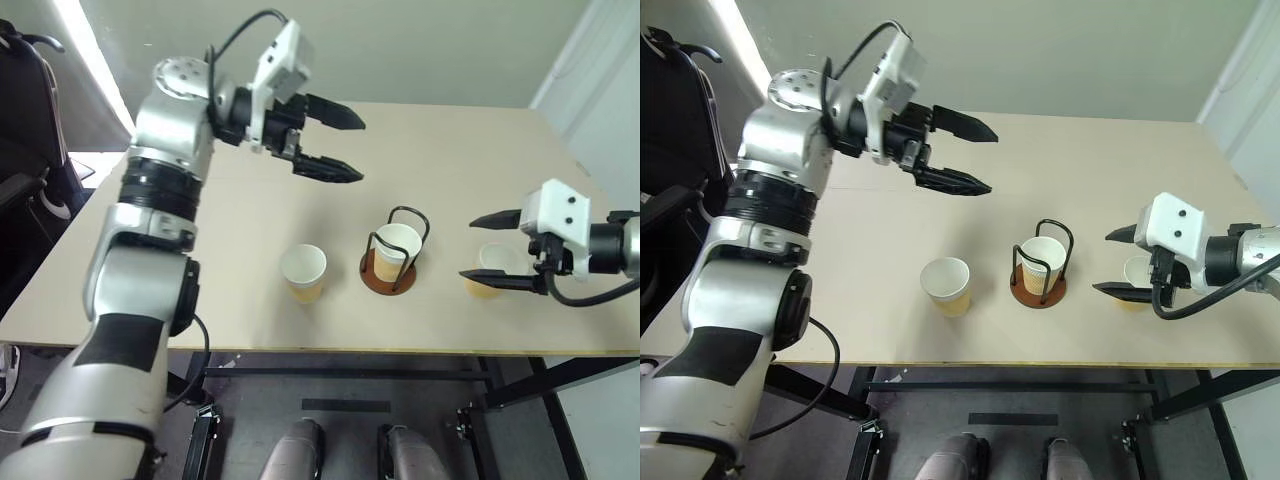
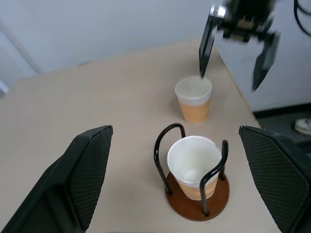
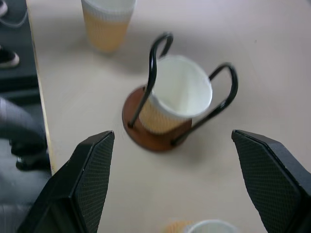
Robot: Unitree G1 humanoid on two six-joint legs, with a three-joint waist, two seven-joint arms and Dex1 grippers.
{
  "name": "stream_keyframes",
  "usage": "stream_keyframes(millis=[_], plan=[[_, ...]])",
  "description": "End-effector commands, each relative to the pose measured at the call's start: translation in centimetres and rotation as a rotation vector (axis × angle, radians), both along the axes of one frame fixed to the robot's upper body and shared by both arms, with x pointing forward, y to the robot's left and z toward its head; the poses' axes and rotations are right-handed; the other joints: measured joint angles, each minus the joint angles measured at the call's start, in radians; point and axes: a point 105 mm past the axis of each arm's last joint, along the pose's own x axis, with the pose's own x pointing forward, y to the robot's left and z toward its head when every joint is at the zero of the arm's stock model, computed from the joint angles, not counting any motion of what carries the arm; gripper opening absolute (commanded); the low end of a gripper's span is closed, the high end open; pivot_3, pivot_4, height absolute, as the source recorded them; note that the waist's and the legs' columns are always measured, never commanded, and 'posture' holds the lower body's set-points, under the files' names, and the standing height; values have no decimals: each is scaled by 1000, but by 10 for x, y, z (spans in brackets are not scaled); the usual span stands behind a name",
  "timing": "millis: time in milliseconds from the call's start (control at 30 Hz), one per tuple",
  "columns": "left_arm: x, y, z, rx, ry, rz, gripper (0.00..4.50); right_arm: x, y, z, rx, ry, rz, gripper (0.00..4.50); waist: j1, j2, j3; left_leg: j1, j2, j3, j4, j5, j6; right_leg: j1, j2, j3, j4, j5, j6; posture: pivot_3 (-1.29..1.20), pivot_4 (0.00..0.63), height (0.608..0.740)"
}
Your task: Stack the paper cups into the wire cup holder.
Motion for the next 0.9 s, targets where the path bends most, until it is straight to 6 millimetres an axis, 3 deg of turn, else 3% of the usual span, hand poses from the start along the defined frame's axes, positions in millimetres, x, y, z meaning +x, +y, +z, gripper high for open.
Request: stream_keyframes(millis=[33, 533, 800, 900], plan=[[-11, 11, 2, 8, 1, -15, 4466, 5, -13, -7, -107, -16, 0, 3927, -1, 0, 0, 0, 0, 0, 0, 0, 0, 0, 0, 0, 0, 0, 0, 0, 150, 740], [-17, 18, -9, 15, 10, 12, 4466, 28, -54, -44, -341, 34, -16, 3927, -2, 0, 0, 1, 0, -1, 1, 1, 1, 2, 0, 0, 1, 2, 1, 0, 150, 740], [-19, 21, -13, 28, 12, 16, 4466, 37, -55, -55, -380, 57, 4, 3927, -2, 0, 0, 2, 0, -1, 1, 1, 2, 2, -1, 0, 0, 2, 0, 0, 150, 740], [-19, 23, -13, 28, 15, 21, 4500, 41, -56, -54, -382, 49, -5, 3037, -2, 0, 0, 2, 0, -1, 1, 1, 2, 2, -1, 0, 0, 2, 0, 0, 150, 740]])
